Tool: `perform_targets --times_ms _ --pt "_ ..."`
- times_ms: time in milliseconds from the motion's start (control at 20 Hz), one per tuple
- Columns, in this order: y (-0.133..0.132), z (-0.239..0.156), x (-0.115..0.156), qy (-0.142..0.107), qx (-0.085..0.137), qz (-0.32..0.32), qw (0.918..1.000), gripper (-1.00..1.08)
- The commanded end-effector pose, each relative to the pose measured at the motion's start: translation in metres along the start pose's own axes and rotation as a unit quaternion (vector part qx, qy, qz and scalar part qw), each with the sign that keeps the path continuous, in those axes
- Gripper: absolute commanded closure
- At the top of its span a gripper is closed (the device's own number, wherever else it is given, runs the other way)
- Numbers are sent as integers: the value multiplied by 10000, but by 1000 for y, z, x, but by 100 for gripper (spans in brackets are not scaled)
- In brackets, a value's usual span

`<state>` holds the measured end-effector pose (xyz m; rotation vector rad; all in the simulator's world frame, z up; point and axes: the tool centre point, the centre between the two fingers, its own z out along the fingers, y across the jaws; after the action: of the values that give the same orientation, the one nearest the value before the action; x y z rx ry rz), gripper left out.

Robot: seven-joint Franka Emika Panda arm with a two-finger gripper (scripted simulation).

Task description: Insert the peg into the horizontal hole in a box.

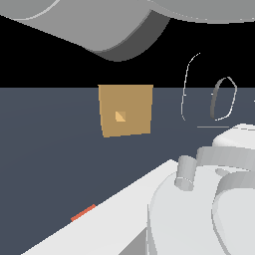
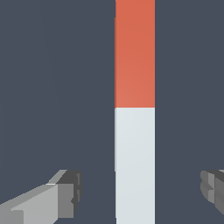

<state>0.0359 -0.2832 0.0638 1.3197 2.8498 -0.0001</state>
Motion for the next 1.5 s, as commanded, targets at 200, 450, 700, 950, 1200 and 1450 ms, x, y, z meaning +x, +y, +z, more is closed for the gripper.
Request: perform_targets --times_ms 200,450,700,950,1200,1450 --pt "0 29 1 5 3 -3 10000 -92" --pt "0 47 1 5 2 -7 10000 -92" --pt "0 47 0 5 2 -7 10000 108" --pt "0 47 0 5 2 -7 10000 108" --pt "0 47 1 8 3 -6 10000 108" --pt "2 47 4 9 3 22 10000 108"
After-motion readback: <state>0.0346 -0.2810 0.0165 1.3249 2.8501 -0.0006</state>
